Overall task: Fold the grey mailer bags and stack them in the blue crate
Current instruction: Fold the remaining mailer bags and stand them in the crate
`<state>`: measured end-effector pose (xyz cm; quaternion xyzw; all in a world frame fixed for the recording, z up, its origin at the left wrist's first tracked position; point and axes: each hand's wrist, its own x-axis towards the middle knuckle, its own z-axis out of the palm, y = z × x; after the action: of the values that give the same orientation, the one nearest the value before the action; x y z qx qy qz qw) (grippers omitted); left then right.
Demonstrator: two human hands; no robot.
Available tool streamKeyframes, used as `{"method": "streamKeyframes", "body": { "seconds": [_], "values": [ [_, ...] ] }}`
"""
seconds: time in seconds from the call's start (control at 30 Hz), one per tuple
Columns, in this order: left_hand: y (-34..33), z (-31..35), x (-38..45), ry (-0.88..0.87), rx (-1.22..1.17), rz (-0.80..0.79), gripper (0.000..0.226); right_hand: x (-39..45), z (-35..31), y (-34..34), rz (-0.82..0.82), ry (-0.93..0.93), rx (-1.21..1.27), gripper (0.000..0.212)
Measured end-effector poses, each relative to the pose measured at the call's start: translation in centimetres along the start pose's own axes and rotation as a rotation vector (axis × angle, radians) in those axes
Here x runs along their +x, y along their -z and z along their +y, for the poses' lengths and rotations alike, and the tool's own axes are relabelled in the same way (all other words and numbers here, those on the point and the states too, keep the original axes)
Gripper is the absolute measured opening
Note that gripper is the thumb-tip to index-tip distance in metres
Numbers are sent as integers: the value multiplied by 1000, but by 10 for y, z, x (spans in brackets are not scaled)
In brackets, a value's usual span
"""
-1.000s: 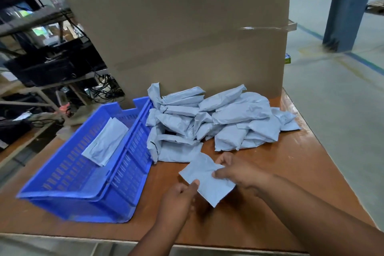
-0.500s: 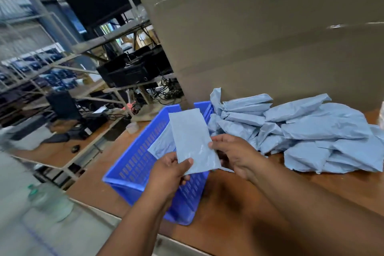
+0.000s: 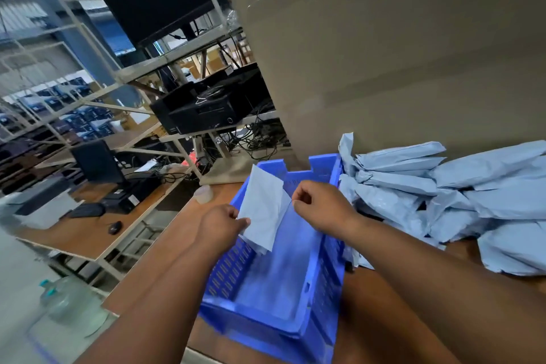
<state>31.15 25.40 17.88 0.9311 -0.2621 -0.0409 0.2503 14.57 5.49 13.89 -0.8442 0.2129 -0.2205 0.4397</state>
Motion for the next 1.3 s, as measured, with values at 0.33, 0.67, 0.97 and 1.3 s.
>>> {"method": "streamKeyframes", "body": {
  "seconds": [0.33, 0.67, 0.97, 1.3],
  "values": [
    [-89, -27, 116, -75, 431, -150, 19, 40, 32, -50, -136, -124, -675, 30],
    [-109, -44, 145, 33, 678, -211, 46, 43, 34, -55, -61, -106, -698, 32],
    [-80, 17, 123, -285, 794, -92, 48, 42, 44, -52, 6, -58, -497, 32],
    [-90, 145, 28, -499, 635, 21, 38, -29, 112, 52, 44, -52, -856, 36]
  ]
}}
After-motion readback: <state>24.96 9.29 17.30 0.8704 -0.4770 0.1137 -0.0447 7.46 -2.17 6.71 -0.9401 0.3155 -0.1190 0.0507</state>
